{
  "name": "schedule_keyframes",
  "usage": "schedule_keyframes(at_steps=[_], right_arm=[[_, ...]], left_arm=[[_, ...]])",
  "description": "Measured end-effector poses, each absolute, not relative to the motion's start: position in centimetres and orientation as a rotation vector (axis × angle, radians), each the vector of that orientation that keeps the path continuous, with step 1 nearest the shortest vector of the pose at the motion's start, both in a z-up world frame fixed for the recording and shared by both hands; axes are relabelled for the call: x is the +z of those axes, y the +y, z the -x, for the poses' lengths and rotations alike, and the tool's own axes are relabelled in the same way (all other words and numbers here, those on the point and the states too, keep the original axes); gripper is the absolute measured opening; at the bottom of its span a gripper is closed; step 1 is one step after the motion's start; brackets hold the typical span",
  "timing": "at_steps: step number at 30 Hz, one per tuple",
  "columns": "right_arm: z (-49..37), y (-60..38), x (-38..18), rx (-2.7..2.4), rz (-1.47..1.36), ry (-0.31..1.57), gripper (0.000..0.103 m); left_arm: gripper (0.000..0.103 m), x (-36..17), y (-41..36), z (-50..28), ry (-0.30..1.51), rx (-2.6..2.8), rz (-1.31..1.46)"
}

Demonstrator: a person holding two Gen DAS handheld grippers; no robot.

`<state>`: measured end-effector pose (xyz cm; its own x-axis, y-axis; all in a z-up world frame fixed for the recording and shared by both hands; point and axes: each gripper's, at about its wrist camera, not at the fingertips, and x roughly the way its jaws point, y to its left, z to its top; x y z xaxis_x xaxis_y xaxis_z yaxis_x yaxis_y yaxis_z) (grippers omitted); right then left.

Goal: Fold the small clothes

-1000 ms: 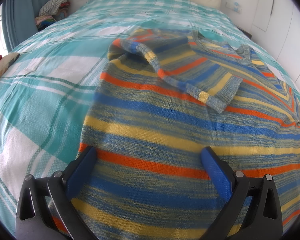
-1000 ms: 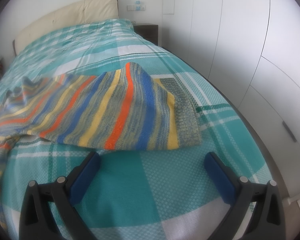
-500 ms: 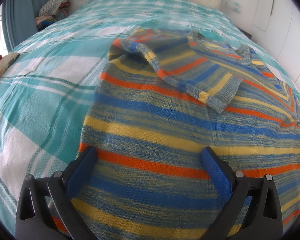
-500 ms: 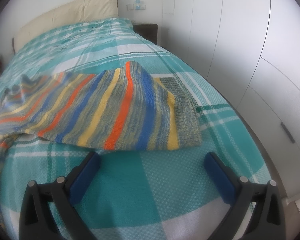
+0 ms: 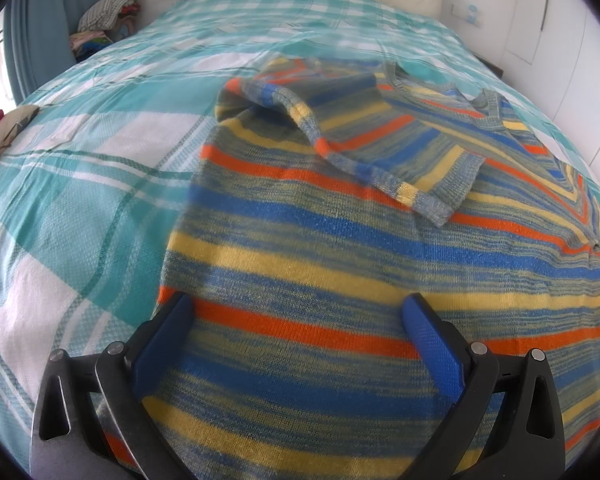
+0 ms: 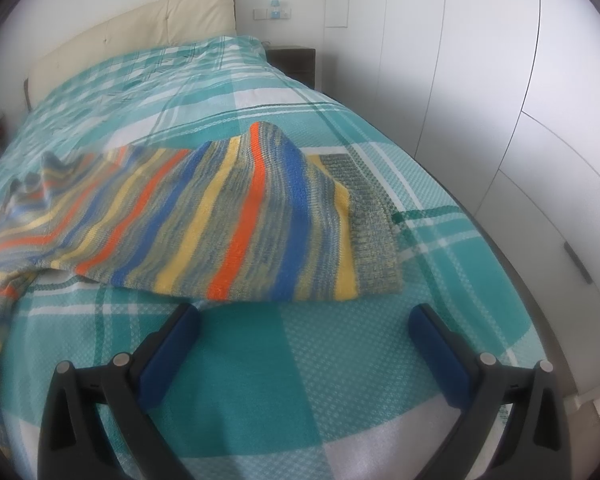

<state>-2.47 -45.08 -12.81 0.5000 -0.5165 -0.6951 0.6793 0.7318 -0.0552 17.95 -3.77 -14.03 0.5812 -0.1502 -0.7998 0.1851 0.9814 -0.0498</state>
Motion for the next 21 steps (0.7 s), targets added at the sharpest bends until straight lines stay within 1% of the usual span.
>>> schedule_keyframes(at_steps=[21], right_arm=[[2.56,-45.08,-12.76,-0.731,-0.240,0.751,0.103]], left_arm=[[0.103,-14.20,-3.79,-18.22,0.931,-0.192,-0.043]])
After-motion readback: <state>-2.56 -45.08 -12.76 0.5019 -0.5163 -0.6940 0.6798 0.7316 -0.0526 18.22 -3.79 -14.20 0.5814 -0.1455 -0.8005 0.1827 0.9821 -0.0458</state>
